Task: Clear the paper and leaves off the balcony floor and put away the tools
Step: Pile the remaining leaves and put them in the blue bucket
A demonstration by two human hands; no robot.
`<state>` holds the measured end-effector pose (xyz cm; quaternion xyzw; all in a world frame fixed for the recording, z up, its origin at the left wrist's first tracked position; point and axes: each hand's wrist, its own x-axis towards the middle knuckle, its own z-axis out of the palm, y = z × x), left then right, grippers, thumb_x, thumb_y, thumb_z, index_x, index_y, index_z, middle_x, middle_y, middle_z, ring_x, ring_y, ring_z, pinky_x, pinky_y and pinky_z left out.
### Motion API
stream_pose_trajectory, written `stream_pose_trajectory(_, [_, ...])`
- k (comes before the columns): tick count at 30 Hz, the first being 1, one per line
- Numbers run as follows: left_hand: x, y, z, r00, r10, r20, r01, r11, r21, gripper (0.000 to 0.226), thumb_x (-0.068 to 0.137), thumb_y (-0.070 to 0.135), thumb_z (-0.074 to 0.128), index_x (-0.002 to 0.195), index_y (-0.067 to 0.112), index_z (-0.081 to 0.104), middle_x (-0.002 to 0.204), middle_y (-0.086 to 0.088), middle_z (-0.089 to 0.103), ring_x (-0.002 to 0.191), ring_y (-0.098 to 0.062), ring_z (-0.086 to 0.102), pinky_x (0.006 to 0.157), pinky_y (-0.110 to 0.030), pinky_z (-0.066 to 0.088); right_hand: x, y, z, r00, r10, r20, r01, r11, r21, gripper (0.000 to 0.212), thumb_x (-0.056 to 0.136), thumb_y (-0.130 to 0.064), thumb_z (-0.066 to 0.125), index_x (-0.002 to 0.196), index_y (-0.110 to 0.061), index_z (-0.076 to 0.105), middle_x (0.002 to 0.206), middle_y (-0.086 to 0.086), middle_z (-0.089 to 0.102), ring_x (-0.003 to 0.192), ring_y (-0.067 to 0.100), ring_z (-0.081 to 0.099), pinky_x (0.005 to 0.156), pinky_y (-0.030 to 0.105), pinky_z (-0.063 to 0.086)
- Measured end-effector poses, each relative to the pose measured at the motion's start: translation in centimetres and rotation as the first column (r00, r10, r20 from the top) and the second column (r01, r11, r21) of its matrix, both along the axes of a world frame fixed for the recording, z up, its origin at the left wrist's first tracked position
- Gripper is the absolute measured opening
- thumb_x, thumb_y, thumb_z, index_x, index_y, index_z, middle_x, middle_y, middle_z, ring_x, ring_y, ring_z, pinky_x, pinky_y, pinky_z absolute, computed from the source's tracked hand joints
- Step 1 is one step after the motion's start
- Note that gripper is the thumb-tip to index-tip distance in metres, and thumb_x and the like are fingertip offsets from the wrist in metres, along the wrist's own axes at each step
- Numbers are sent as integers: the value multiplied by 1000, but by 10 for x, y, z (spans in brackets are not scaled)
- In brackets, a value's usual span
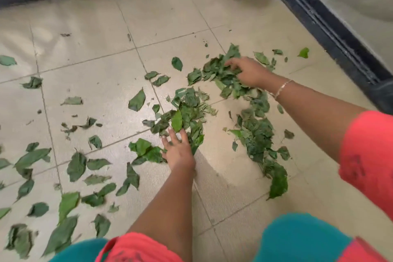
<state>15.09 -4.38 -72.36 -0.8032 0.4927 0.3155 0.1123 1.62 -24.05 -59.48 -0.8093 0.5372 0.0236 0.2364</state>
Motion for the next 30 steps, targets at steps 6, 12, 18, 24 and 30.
stream_pose_trajectory(6, [-5,-10,12,1000,-26,17,23,992,125,114,78,6,73,147,19,-17,151,-18,-29,140,-47,-8,108,-59,28,-113,131,-15,978,149,-147,-83,921,381,34,88,1,44,106,-20,63,106,-4,63,97,12,58,87,32,50])
stream_pose_trajectory(12, [-15,-28,17,999,4,44,-10,990,142,101,82,14,69,148,12,-7,152,-28,-14,138,-53,1,104,-62,29,-190,215,-65,821,382,-425,-98,827,553,10,83,-18,45,76,-21,50,76,-1,54,75,12,45,77,28,39])
stream_pose_trajectory(18, [-24,-86,46,930,-28,-367,-27,989,-144,92,80,19,72,148,13,11,141,-19,42,126,-36,44,99,-43,43,-121,101,-96,972,139,-188,-93,967,236,34,91,-1,41,108,-23,60,99,0,58,94,17,54,83,28,41])
stream_pose_trajectory(24, [5,-109,70,749,120,-652,-355,903,-242,57,86,7,62,138,11,39,131,-12,53,102,-21,60,83,-34,54,-57,-1,-80,939,-343,-13,344,939,7,53,83,12,39,123,-19,55,113,10,58,87,27,59,72,43,53])
stream_pose_trajectory(30, [74,-101,87,820,188,-541,-340,919,-197,37,86,11,65,121,8,54,116,-16,63,99,-30,61,79,-40,48,15,112,-74,971,199,132,-238,832,501,39,88,4,44,110,-20,66,107,1,62,91,21,61,74,32,50])
